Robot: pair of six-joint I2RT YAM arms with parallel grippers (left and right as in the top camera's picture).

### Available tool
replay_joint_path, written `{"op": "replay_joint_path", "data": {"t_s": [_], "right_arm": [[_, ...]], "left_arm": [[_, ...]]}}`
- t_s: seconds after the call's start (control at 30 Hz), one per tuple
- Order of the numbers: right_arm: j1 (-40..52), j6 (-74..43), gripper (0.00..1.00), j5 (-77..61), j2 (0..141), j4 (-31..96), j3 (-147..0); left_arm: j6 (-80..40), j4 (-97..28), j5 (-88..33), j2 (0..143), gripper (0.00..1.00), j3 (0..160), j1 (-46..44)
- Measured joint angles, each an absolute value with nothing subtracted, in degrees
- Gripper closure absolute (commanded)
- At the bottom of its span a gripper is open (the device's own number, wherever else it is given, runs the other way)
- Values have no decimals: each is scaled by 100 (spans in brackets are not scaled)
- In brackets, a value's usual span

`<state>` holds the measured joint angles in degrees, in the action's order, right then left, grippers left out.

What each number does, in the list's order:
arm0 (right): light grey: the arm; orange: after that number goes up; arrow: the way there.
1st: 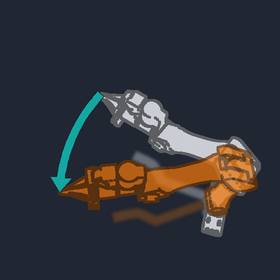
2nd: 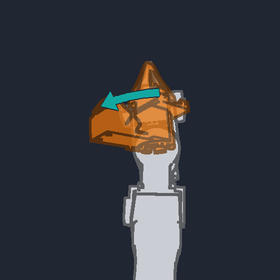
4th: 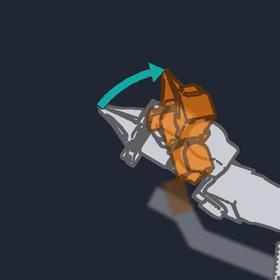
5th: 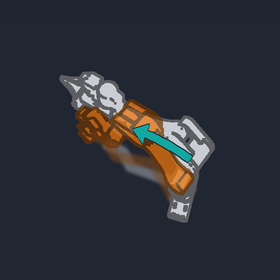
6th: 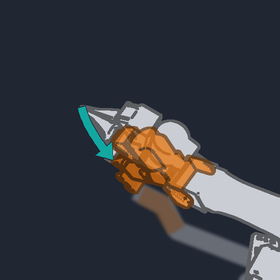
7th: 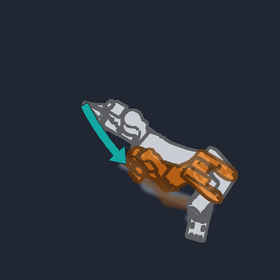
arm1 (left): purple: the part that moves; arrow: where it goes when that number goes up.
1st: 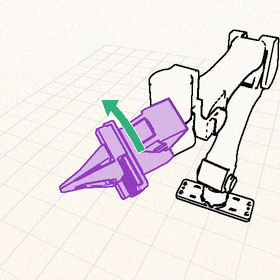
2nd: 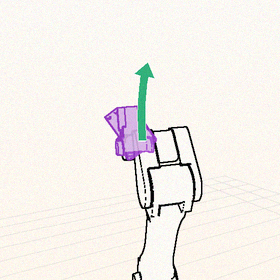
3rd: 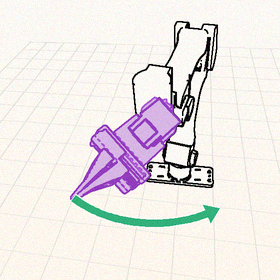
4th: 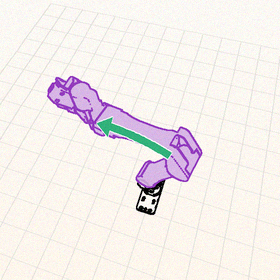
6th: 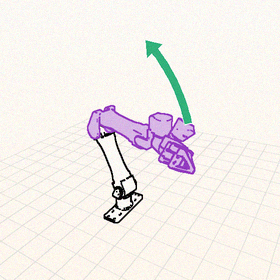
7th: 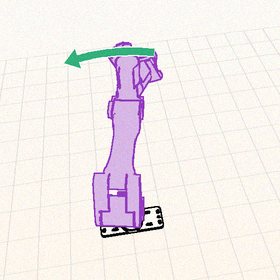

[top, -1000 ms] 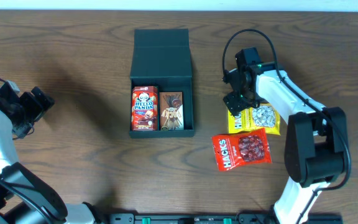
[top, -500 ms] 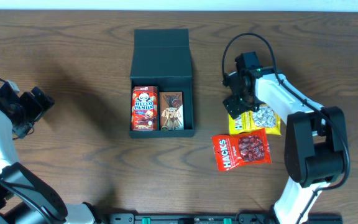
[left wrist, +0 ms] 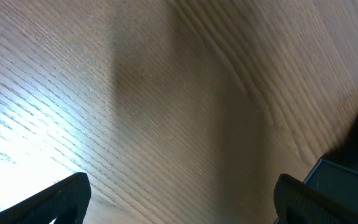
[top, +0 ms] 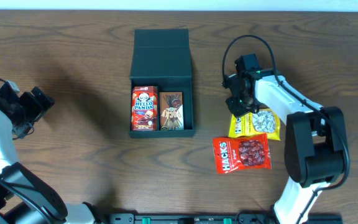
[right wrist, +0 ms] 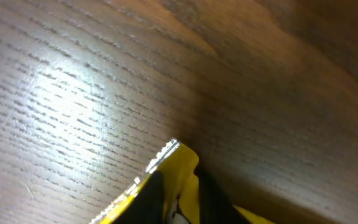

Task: Pack container
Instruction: 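Lift the yellow Hacks bag and carry it over the green box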

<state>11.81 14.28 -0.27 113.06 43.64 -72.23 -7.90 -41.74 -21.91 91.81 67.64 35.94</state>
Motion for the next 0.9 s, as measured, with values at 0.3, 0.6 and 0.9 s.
{"op": "replay_joint_path", "data": {"t_s": [0.3,0.6,0.9], "right_arm": [[1181,982,98,-45,11306,4401,-7269],[1302,-913,98,-193,11397,5159,-8807],[1870,-3013,98,-1059,11397,5725,-11028]], "left_arm": [[-790,-4174,-2191,9181,5,6764,3594],[-790,-4187,-2191,9181,5,6764,3594],[-790,-4268,-2191,9181,5,6764,3594]]}}
